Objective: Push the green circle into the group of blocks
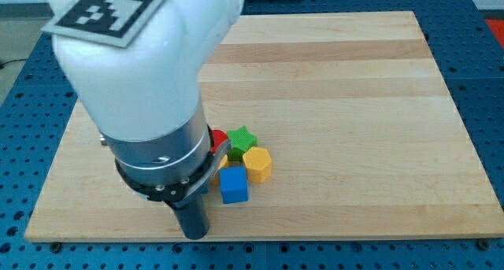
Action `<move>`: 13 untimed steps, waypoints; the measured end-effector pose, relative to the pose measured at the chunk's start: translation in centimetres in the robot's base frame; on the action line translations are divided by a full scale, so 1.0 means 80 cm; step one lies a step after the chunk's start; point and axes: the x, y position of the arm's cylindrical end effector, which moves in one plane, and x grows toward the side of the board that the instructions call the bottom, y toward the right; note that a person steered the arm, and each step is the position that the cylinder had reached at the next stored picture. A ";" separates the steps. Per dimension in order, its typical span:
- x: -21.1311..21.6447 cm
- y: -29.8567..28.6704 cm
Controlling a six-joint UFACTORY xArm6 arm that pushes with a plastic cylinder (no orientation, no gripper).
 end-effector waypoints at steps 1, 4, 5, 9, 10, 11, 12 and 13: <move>-0.002 -0.007; -0.001 -0.068; -0.005 -0.062; -0.020 -0.020; -0.020 -0.013; -0.021 -0.013; -0.021 0.006; -0.023 0.033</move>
